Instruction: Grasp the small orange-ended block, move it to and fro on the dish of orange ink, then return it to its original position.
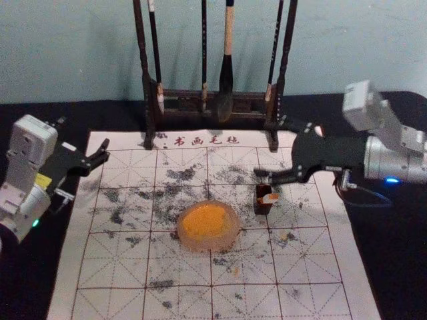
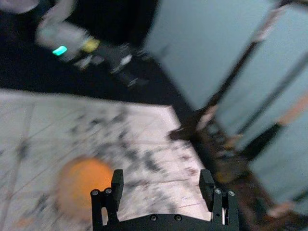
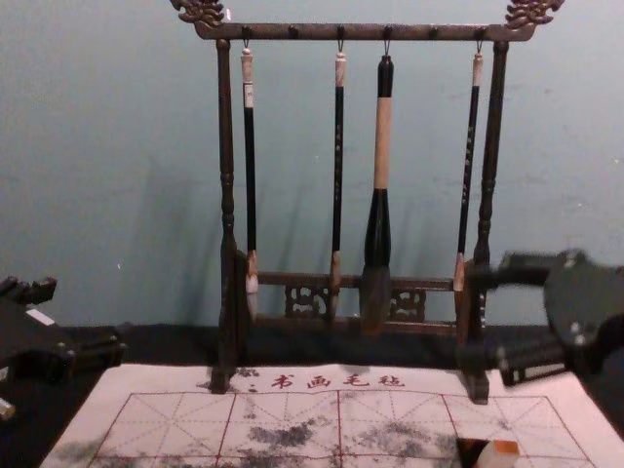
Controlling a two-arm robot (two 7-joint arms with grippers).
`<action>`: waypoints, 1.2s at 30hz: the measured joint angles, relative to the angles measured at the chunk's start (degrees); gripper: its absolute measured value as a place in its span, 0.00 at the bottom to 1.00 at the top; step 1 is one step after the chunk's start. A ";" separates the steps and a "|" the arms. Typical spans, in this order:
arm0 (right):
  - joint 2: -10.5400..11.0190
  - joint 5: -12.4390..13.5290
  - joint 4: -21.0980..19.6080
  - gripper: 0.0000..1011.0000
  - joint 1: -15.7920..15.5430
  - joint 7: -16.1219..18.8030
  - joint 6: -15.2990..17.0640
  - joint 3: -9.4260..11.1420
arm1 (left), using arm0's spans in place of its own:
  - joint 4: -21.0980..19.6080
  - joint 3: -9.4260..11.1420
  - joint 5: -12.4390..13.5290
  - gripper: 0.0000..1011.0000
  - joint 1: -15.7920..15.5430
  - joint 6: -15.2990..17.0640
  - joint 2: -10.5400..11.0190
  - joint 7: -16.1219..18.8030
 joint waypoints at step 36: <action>-12.54 -2.36 -2.19 0.99 -23.86 -40.74 -0.83 13.95 | 0.00 -0.01 0.00 0.99 0.00 0.00 0.00 0.00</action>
